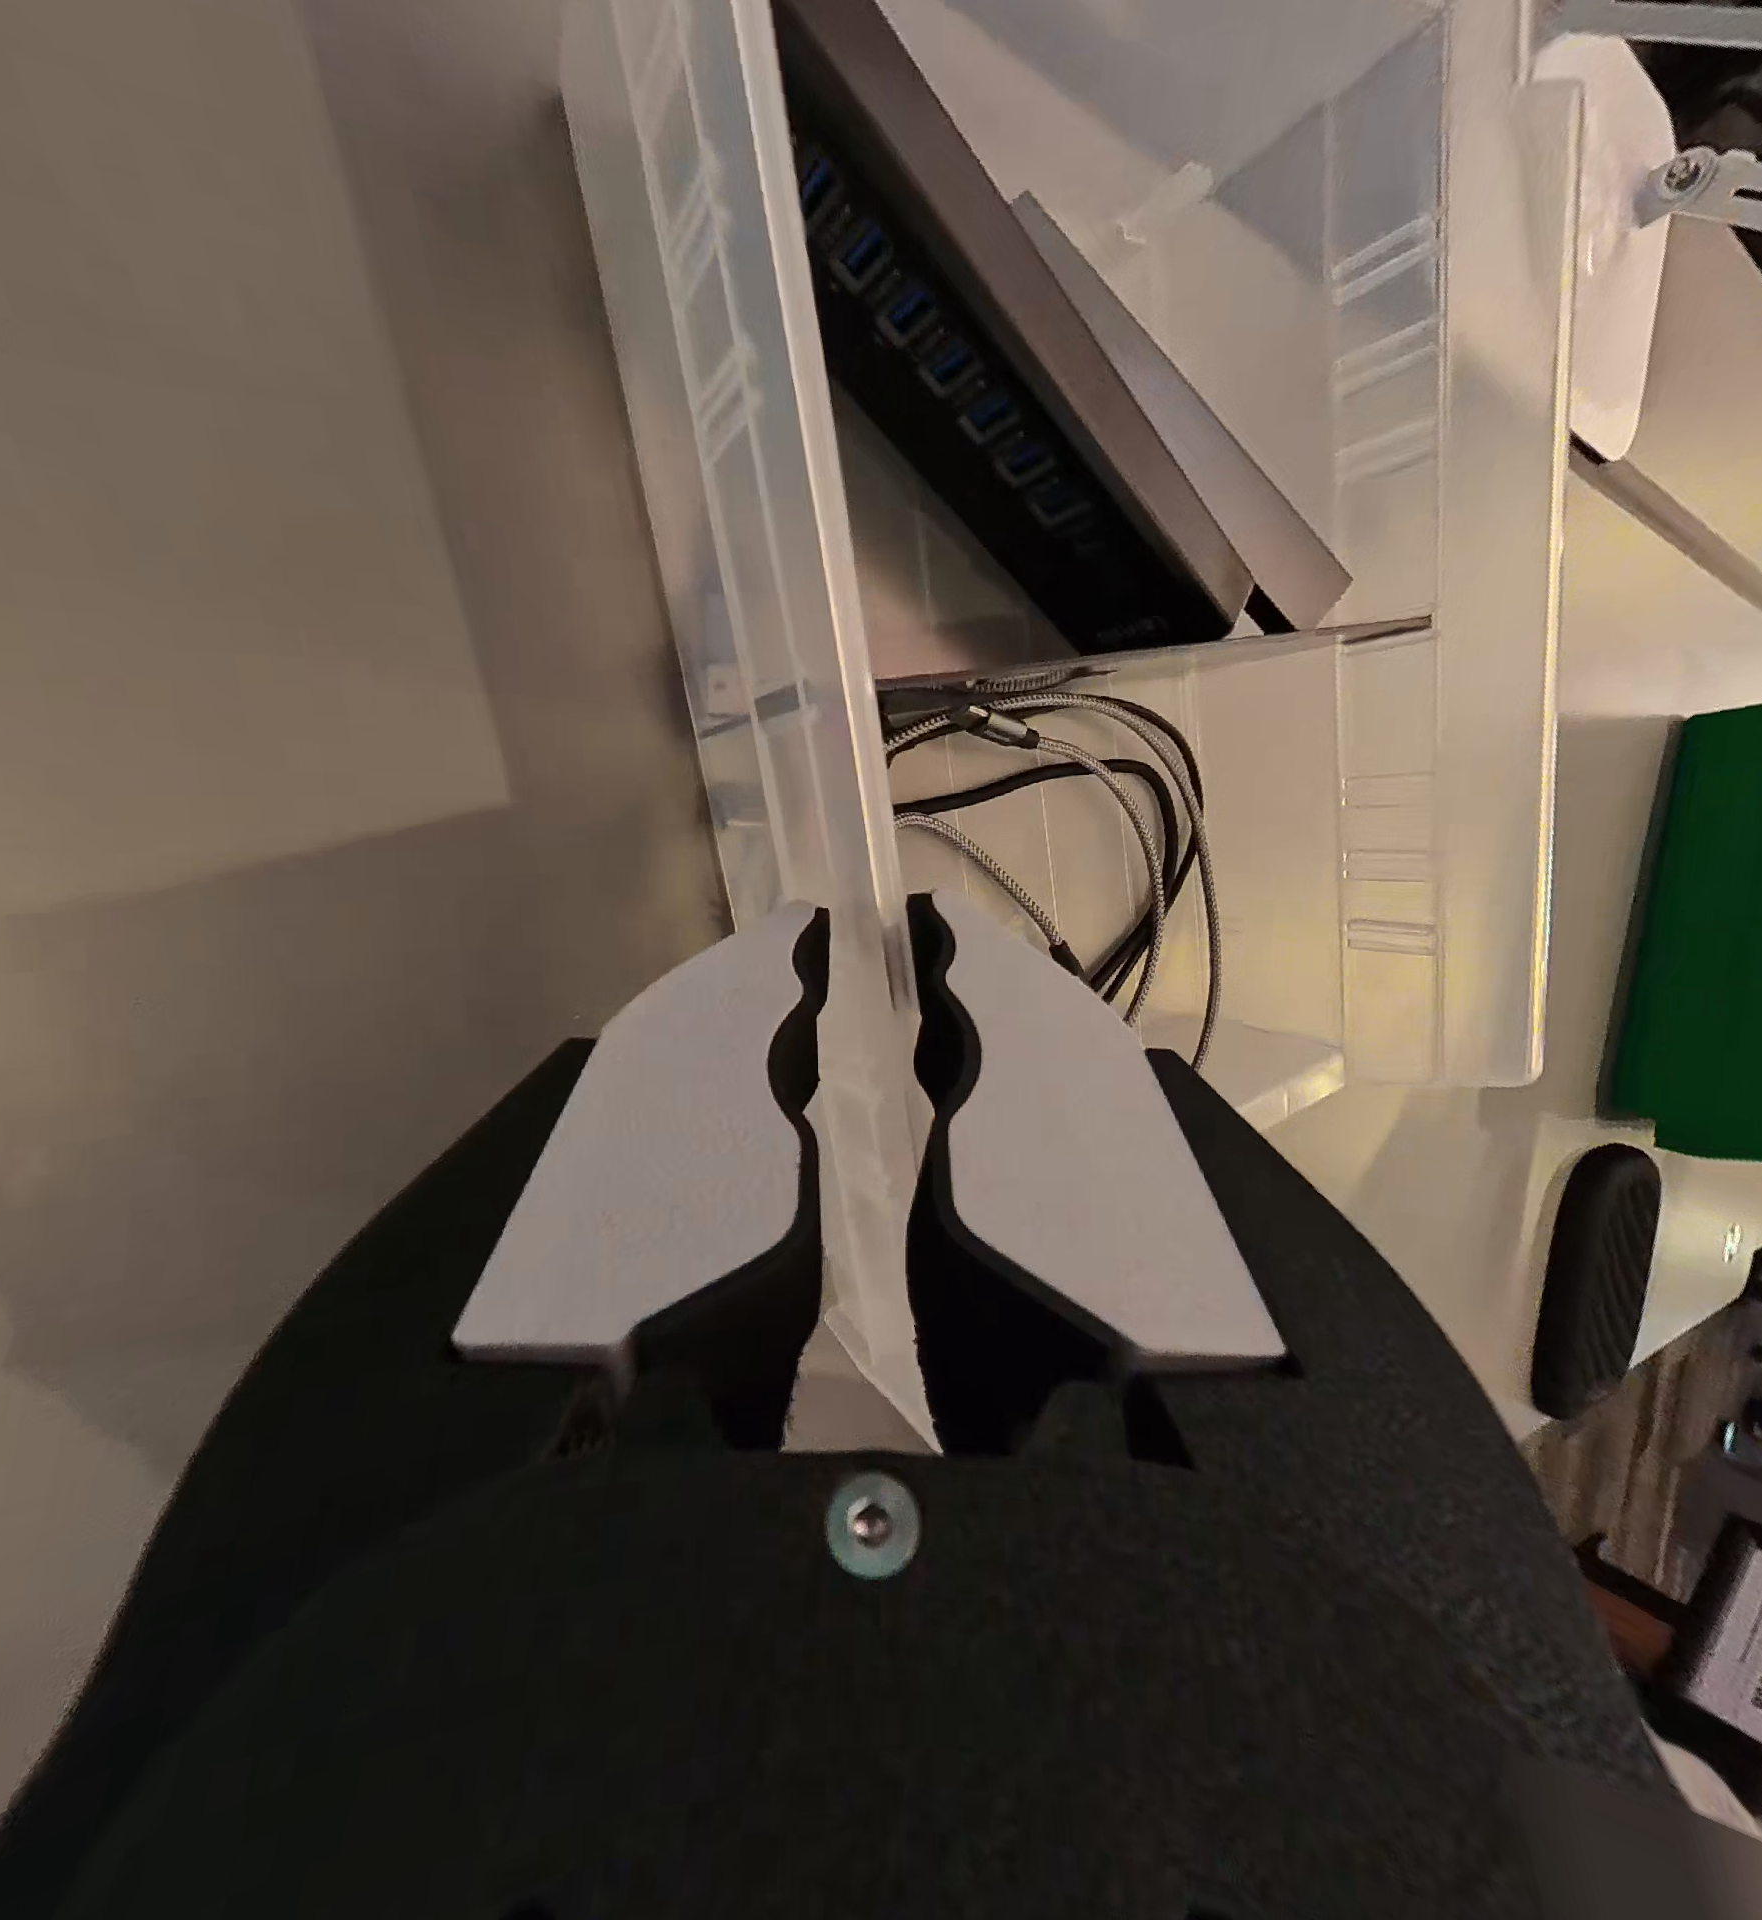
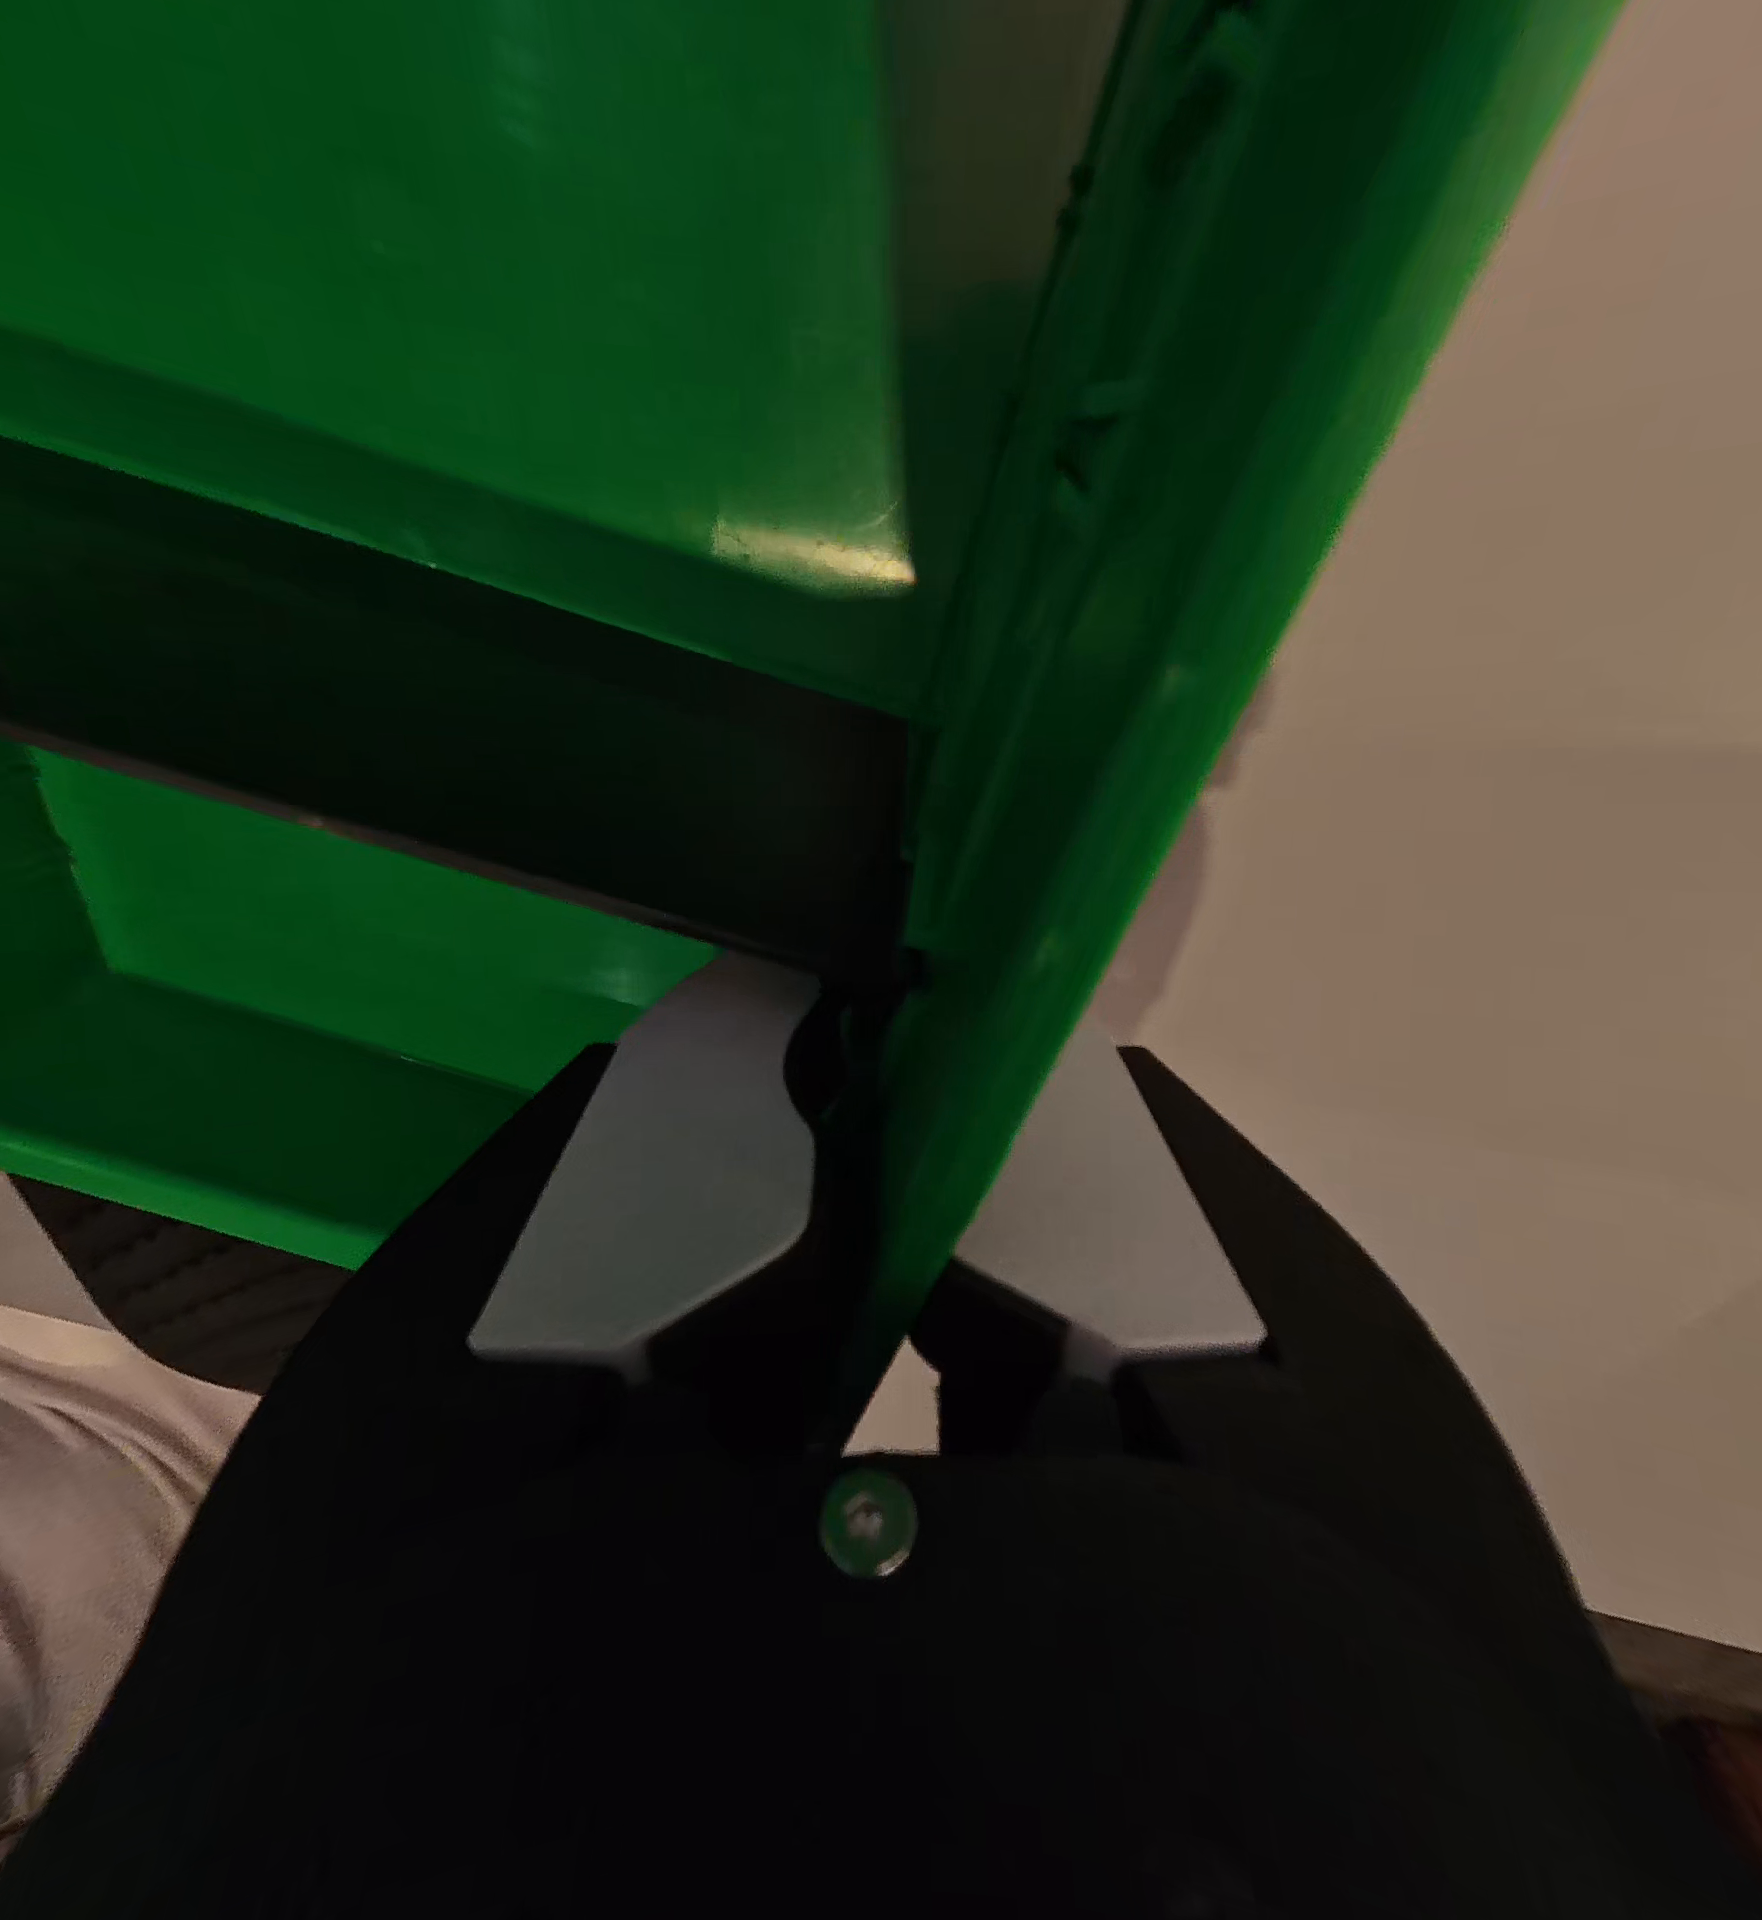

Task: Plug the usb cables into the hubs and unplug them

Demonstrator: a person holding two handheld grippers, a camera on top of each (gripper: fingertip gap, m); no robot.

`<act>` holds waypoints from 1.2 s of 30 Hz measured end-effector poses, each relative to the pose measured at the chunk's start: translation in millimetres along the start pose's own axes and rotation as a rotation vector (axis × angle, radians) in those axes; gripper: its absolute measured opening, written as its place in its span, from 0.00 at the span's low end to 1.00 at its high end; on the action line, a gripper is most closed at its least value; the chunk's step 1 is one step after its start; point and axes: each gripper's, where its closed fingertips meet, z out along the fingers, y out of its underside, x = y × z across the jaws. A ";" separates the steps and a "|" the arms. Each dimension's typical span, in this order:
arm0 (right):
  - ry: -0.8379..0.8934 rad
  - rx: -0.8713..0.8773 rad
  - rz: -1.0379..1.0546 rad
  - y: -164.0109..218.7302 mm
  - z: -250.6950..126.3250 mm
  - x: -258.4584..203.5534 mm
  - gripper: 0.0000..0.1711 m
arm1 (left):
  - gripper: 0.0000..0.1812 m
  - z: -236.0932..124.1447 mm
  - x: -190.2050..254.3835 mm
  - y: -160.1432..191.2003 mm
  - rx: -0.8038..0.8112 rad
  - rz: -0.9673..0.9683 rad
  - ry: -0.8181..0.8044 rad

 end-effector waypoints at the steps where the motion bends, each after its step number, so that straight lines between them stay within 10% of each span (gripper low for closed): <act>1: -0.007 -0.004 0.015 -1.9 0.1 -0.1 0.03 | 0.08 1.6 2.0 -0.7 -0.004 0.015 0.005; 29: 0.053 -0.027 0.139 -0.8 -2.5 52.4 0.05 | 0.06 -7.3 -13.8 -6.1 0.052 -0.004 -0.054; 36: 0.247 0.113 0.015 -7.5 -30.2 57.7 0.32 | 0.09 -42.2 -1.0 -29.0 0.255 -0.138 0.084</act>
